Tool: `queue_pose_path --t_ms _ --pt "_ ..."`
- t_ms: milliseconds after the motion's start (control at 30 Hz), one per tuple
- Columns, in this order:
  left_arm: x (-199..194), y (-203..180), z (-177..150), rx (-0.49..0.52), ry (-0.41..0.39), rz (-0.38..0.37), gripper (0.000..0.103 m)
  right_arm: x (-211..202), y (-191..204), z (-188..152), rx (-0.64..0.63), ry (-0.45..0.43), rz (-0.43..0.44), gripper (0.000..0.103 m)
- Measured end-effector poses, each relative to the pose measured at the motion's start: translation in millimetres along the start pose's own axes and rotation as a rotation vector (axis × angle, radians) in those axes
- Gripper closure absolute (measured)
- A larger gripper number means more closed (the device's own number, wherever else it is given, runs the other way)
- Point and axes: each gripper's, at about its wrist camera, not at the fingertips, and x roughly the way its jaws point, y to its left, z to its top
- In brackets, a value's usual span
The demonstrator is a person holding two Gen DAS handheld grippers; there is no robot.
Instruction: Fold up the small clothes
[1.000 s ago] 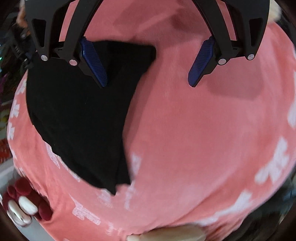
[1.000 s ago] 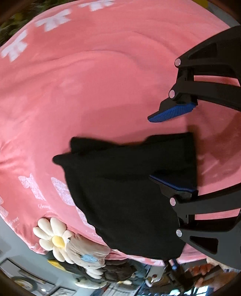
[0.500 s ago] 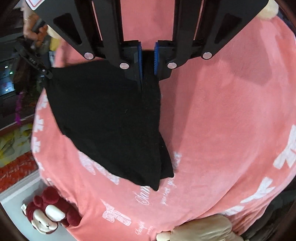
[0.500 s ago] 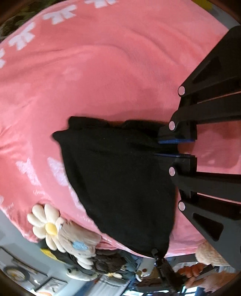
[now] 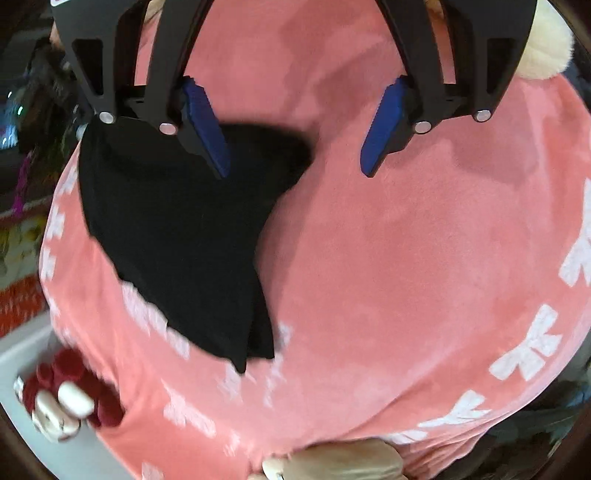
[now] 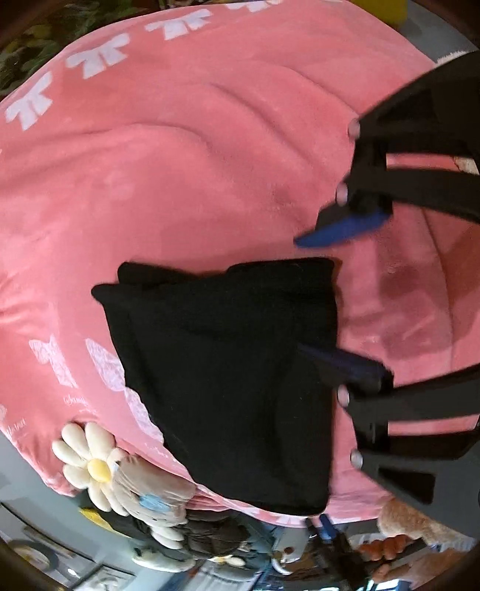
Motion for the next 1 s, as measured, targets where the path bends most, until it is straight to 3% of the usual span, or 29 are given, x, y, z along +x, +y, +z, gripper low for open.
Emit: queue_pose_path --t_ms 100,167,233,300,467,533,667,767,800,833,867,900,933,1000 --pt "22.5 -0.1 5.6 -0.065 0.059 -0.059 0.033 10.9 1.3 2.5 -0.002 0.015 0.019 0.047" --pt "32.6 -2.8 6.0 -0.061 0.082 -0.056 0.033 15.4 -0.6 10.4 0.020 0.004 0.028 0.047" --pt "35.7 -10.3 2.4 -0.029 0.061 -0.010 0.049 16.8 -0.4 25.9 0.034 -0.030 0.041 0.047" --pt "35.4 -21.1 0.6 0.027 0.056 0.003 0.071 18.0 0.3 46.3 0.034 -0.061 0.042 0.047" --pt "39.1 -29.7 -3.2 0.091 0.080 0.058 0.084 48.0 9.0 115.3 -0.028 -0.074 0.011 0.047" --pt "39.0 -28.5 -4.5 0.088 0.084 0.062 0.089 68.4 11.6 133.3 -0.060 -0.012 0.003 0.100" --pt "40.7 -26.1 1.6 0.064 0.097 0.053 0.092 47.0 31.5 160.9 -0.133 -0.141 0.025 0.100" --pt "41.6 -25.3 0.0 0.074 0.096 0.076 0.083 77.6 20.1 161.2 -0.146 -0.023 -0.107 0.093" --pt "40.2 -24.9 -0.6 0.069 0.095 0.069 0.079 75.4 11.7 153.4 -0.118 -0.020 -0.118 0.092" --pt "36.5 -21.2 -1.1 0.063 0.096 0.059 0.076 67.9 6.9 147.4 -0.087 -0.034 -0.089 0.086" --pt "33.7 -19.5 -1.3 0.049 0.099 0.036 0.063 57.7 1.2 138.3 -0.055 -0.047 -0.064 0.076" --pt "31.8 -18.3 -1.8 0.037 0.101 0.017 0.044 46.5 -4.6 126.6 -0.025 -0.063 -0.048 0.048" --pt "28.5 -16.1 -2.9 0.016 0.089 0.005 0.039 31.8 -11.0 109.1 0.004 -0.090 -0.024 0.039" --pt "24.5 -10.2 -4.9 -0.008 0.054 0.000 0.035 15.3 -21.7 74.4 0.047 -0.088 0.041 0.039"
